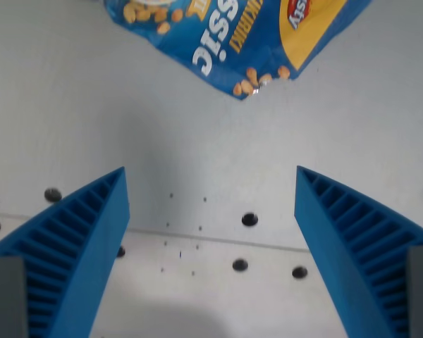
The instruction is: Move above the blue bag
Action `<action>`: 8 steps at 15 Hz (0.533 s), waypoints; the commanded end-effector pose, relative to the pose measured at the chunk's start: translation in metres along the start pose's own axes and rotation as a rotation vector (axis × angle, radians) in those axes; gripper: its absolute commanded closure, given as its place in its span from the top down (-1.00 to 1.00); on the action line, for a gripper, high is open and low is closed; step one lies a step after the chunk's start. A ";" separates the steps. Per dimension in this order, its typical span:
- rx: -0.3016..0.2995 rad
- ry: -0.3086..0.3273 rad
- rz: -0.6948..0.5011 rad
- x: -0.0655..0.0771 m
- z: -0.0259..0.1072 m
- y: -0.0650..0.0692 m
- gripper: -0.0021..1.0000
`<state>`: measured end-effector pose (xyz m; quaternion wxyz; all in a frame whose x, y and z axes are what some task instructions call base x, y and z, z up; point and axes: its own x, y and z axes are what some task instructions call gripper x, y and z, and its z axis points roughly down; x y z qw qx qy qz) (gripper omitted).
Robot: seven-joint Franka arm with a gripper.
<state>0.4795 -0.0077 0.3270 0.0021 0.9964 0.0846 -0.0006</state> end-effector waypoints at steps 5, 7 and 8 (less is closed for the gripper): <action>0.004 -0.007 0.075 0.024 0.018 0.009 1.00; 0.005 -0.014 0.087 0.031 0.026 0.011 1.00; 0.006 -0.016 0.090 0.035 0.030 0.012 1.00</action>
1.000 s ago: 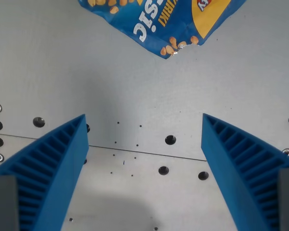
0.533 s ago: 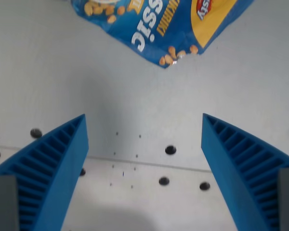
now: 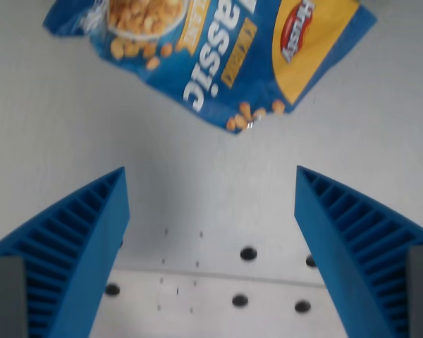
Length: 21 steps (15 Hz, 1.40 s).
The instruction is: Move above the blue bag
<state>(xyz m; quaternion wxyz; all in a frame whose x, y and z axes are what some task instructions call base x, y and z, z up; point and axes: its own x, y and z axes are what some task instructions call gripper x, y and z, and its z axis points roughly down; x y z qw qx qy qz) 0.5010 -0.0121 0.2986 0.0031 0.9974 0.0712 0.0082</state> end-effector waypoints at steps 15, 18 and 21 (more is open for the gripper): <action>0.014 0.002 0.120 0.063 0.068 0.016 1.00; 0.017 -0.002 0.124 0.071 0.078 0.018 1.00; 0.019 -0.002 0.129 0.078 0.086 0.020 1.00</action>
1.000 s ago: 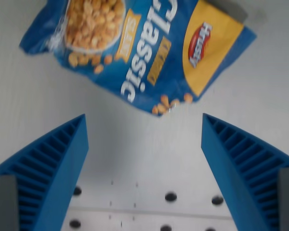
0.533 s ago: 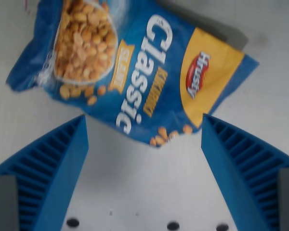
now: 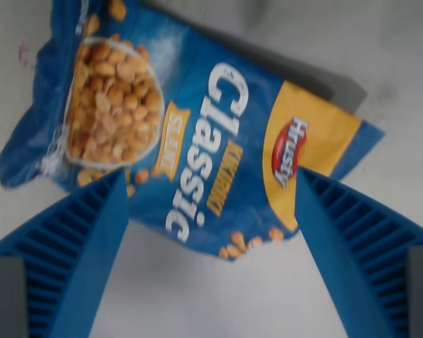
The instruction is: Move above the blue bag
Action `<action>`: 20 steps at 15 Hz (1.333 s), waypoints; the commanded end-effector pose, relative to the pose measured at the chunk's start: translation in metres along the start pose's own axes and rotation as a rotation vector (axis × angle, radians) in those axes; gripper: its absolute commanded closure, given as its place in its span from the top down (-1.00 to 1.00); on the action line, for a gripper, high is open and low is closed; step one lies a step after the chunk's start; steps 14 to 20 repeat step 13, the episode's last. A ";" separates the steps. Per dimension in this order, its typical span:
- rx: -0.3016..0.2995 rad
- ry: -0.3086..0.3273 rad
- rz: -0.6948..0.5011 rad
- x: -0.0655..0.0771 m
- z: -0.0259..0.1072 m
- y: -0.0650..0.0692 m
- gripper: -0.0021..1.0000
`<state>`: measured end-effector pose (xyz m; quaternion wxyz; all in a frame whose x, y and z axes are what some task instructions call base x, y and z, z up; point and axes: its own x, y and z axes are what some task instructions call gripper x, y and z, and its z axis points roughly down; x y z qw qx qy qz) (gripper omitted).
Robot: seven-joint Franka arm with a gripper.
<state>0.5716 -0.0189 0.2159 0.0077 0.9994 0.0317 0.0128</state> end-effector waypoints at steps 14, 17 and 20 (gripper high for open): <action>0.031 -0.005 0.040 0.020 0.016 0.003 1.00; 0.031 -0.005 0.040 0.020 0.016 0.003 1.00; 0.031 -0.005 0.040 0.020 0.016 0.003 1.00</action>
